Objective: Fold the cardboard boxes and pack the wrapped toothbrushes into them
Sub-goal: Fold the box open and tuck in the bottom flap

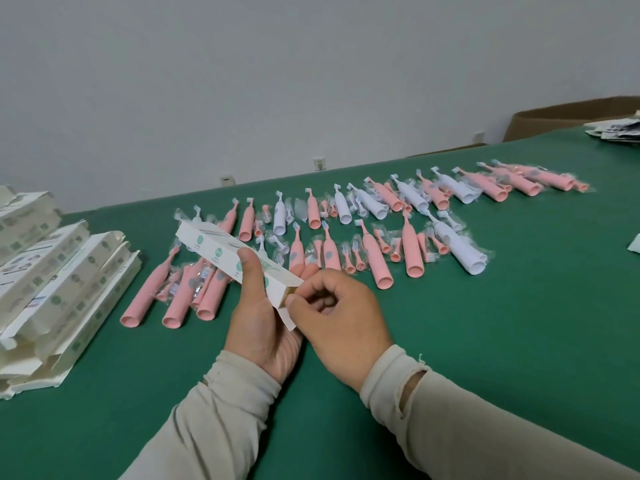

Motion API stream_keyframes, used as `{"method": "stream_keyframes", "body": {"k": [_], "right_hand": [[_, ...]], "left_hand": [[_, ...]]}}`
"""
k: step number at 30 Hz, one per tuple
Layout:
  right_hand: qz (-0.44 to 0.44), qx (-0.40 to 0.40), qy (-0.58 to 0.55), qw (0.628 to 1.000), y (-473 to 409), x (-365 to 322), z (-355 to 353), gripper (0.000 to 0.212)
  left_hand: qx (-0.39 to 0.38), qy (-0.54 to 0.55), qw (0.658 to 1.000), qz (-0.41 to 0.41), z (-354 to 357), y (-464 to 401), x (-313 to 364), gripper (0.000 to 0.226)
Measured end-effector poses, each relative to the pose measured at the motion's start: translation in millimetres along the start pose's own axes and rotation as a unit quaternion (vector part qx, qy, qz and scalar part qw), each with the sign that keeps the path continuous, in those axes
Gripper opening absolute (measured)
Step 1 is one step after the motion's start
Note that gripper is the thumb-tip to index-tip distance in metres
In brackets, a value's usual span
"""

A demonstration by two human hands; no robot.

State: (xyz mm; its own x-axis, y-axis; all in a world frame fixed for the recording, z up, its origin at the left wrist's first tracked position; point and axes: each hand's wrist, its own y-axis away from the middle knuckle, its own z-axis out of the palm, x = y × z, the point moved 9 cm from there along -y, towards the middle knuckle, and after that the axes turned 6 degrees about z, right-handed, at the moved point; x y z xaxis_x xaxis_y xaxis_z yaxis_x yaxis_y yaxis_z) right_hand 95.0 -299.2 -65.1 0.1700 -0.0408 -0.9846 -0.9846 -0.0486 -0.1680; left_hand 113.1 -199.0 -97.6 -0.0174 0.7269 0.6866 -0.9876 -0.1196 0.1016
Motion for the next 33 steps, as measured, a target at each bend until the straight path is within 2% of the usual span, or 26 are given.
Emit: {"method": "stream_keyframes", "body": {"k": [2, 5, 7, 12, 16, 18, 24, 29, 33], "right_hand": [[-0.006, -0.002, 0.029, 1.0, -2, -2, 1, 0.008], [-0.019, -0.007, 0.074, 0.997, -7, -8, -1, 0.024], [-0.034, -0.018, 0.099, 0.994, -9, -12, -4, 0.026], [-0.141, -0.068, 0.154, 0.976, 1, -32, -17, 0.022], [-0.218, -0.131, 0.235, 0.938, 10, -47, -15, 0.029], [-0.241, -0.116, 0.255, 0.929, 9, -51, -15, 0.03], [-0.315, -0.06, 0.237, 0.917, 10, -58, -19, 0.011], [-0.303, -0.061, 0.228, 0.923, 6, -56, -21, 0.012], [-0.283, -0.044, 0.228, 0.931, 4, -57, -28, 0.008]], "left_hand": [[-0.007, 0.002, 1.0, 0.008, 2, 1, 1, 0.094], [-0.026, 0.022, 0.999, 0.013, 8, 3, 2, 0.09], [-0.035, 0.022, 0.999, 0.012, 12, 5, 2, 0.088], [-0.036, 0.014, 0.999, 0.01, 18, 6, 2, 0.088], [-0.061, 0.021, 0.998, 0.021, 23, 9, 13, 0.089], [-0.081, 0.018, 0.996, 0.028, 27, 9, 17, 0.088], [-0.104, 0.046, 0.993, 0.036, 30, 10, 18, 0.08], [-0.14, 0.037, 0.989, 0.032, 34, 9, 16, 0.081], [-0.185, 0.004, 0.983, 0.01, 39, 12, 8, 0.072]]}}
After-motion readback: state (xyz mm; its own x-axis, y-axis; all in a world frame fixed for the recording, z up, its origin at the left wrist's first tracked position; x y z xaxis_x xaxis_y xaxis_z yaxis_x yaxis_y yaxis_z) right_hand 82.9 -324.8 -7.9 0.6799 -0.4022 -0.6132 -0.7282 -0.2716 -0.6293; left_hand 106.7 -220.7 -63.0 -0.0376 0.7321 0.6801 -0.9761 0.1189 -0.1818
